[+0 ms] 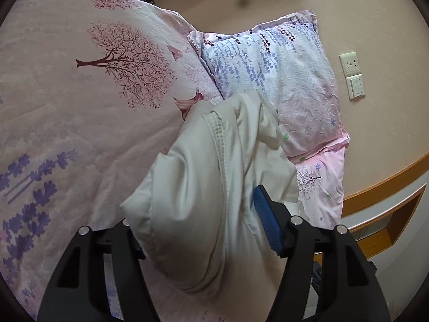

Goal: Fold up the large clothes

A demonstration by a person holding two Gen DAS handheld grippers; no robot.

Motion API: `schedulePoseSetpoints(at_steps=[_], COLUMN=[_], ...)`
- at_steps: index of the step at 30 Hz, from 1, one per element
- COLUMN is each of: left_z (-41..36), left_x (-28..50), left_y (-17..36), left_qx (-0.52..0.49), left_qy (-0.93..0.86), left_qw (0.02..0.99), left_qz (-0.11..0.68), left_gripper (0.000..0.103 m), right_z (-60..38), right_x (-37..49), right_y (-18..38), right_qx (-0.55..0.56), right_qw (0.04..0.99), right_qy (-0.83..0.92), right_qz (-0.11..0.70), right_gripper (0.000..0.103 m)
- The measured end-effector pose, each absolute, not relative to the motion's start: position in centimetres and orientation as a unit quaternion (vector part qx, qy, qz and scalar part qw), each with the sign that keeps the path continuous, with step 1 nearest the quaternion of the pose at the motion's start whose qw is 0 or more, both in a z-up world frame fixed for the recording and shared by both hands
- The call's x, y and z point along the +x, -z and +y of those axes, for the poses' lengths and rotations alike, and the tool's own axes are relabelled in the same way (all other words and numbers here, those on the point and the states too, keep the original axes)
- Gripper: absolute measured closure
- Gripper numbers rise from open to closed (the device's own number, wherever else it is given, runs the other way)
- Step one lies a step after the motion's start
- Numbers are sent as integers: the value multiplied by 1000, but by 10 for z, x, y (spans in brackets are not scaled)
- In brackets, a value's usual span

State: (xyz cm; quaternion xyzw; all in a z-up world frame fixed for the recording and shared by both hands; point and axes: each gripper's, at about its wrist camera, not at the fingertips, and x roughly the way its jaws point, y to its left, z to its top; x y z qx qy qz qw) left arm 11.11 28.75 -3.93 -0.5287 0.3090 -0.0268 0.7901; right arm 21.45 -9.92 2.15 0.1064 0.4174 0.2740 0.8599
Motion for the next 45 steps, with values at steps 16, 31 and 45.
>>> schedulePoseSetpoints(at_steps=[16,31,45], left_z=[278,150,100], left_x=[121,117,116], left_y=[3,-108,-131], left_qx=[-485,-277,-227], left_qy=[66,218,247], left_qw=[828,918,927], left_qz=[274,183,165], left_gripper=[71,70,69], right_z=[-81,-60,-109], right_x=[246,257,259], right_y=[26,34,10], right_qx=[96,26,138], right_qw=[808,807,806], right_qy=[-236,-209,-247], right_qz=[531,552,521], right_gripper=[85,86,86])
